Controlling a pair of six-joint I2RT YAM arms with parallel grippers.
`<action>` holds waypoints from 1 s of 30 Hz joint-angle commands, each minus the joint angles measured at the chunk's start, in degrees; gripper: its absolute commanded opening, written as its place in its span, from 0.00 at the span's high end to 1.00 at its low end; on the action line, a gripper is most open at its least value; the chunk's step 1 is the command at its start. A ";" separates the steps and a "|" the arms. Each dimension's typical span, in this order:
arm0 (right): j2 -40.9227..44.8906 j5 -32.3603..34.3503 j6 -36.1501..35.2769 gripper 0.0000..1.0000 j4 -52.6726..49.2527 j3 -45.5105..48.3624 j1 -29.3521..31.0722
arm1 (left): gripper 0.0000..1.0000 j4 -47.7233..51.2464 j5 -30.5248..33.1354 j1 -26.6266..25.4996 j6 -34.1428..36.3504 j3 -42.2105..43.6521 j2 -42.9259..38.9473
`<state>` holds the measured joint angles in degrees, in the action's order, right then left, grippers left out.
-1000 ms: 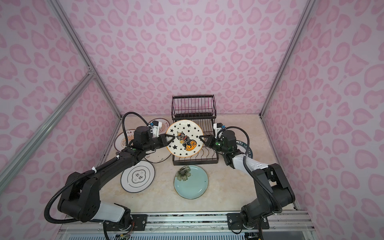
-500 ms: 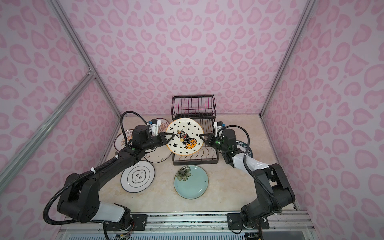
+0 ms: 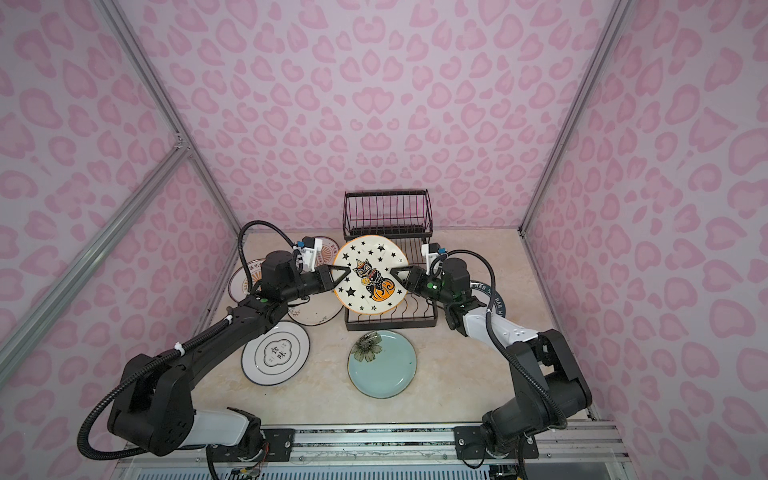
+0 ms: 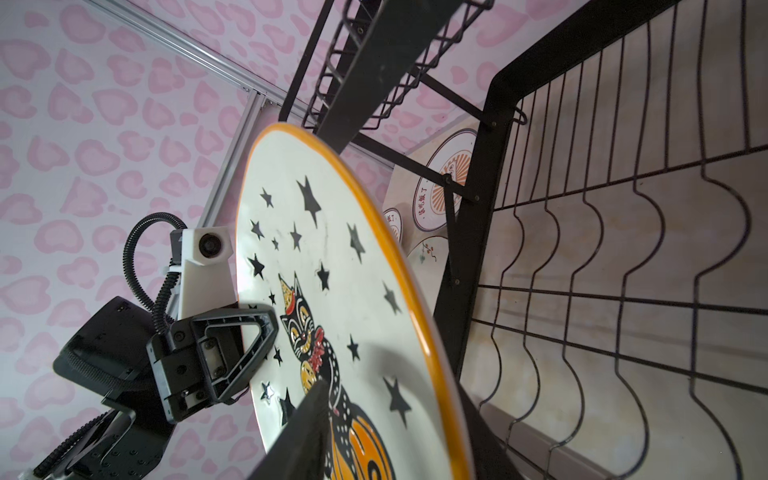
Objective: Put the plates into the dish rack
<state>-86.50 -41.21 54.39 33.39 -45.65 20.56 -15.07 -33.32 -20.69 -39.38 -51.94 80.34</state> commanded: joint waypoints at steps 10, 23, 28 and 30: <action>1.04 -2.73 1.09 0.50 7.44 1.64 1.59 | 0.98 -6.33 -1.77 -0.15 -0.03 0.62 -1.02; 0.35 -4.30 2.81 0.66 10.90 1.83 2.22 | 0.98 -5.77 -2.00 -0.15 0.18 0.45 -0.22; 0.28 -4.16 3.25 0.84 11.56 1.82 2.30 | 0.98 -5.29 -1.68 -0.14 0.18 0.26 -0.10; 0.51 -4.16 3.27 0.89 11.61 1.93 2.31 | 0.98 -4.97 -1.33 -0.14 0.01 0.20 -0.23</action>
<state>-85.97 -42.50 58.98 39.40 -43.81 22.33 -17.41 -33.89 -20.38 -41.28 -51.44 80.07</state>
